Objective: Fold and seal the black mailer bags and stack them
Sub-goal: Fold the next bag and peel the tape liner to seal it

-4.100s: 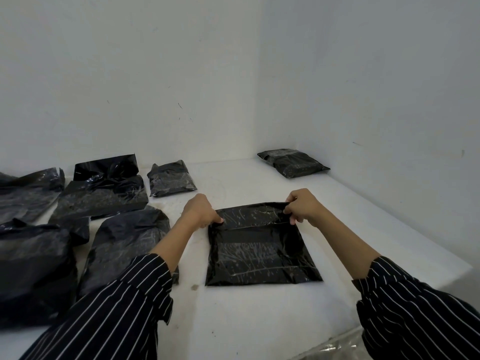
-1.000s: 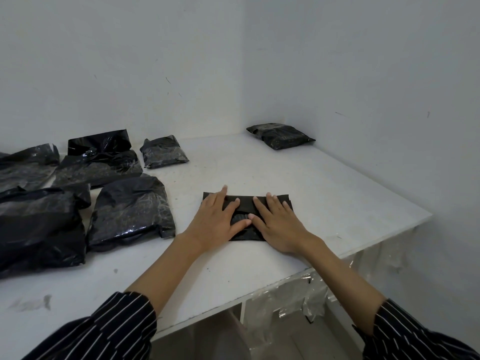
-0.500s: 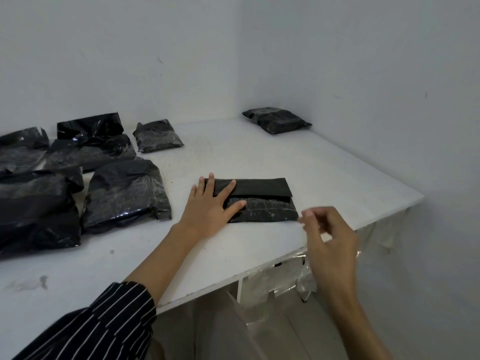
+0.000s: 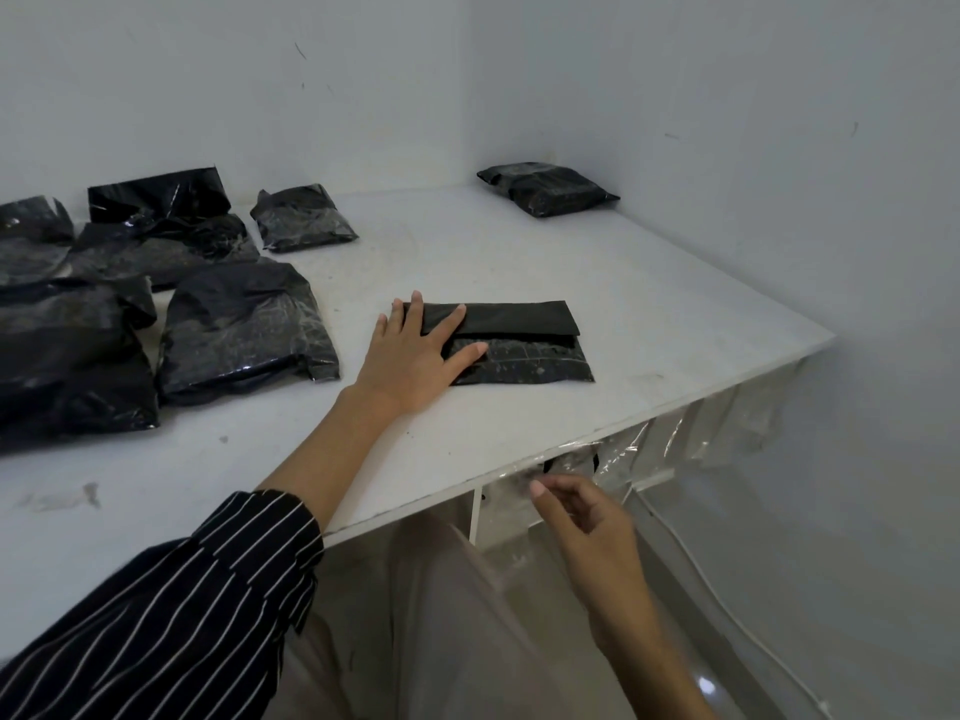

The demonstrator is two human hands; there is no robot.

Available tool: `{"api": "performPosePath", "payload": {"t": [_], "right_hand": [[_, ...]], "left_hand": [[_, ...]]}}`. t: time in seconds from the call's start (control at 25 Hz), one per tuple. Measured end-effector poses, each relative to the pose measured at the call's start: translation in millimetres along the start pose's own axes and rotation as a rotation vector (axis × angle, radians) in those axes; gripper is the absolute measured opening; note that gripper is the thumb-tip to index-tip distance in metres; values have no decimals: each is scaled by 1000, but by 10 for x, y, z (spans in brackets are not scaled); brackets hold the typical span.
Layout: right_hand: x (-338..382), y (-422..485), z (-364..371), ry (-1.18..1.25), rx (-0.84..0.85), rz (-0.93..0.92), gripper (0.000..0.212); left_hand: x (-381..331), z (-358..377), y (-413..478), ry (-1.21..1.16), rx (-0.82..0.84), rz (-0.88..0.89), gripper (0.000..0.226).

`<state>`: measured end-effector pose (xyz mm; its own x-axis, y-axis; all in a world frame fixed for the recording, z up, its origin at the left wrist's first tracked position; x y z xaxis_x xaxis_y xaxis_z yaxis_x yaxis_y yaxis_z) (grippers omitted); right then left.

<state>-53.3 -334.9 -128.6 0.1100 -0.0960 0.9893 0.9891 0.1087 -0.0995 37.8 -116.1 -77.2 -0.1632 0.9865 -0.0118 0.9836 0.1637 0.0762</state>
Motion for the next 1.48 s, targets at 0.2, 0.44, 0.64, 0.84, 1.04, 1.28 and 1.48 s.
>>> {"api": "performPosePath", "payload": {"t": [0.2, 0.44, 0.64, 0.84, 1.04, 1.28, 1.48], "right_hand": [[27, -66, -56, 74, 41, 60, 10], [146, -183, -90, 36, -14, 48, 14], [302, -250, -136, -148, -37, -34, 16], [580, -299, -115, -453, -83, -193, 23], [772, -419, 36, -610, -46, -269, 20], [1368, -489, -16, -439, 79, -407, 15], [1712, 112, 40, -550, 292, -460, 9]], "left_hand": [[4, 4, 9, 0, -3, 3, 65], [-1, -9, 5, 0, -4, 8, 65], [-3, -16, 1, -6, 0, 17, 65], [9, -17, 14, -22, -1, 0, 65], [-60, -98, -66, -47, -276, 116, 53], [-101, -250, -224, -192, -345, 182, 27], [-103, -462, -218, -489, -145, 55, 44]]}}
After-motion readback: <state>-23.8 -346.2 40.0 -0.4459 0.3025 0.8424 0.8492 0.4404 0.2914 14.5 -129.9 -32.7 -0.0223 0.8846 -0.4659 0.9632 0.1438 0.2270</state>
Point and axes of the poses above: each hand's wrist, its own y-axis towards the middle knuckle, its own z-axis out of the palm, x = y × z, the point moved 2 cm from there along y, towards the middle knuckle, and after that the axes turned 11 degrees about y, right-handed, at the moved point
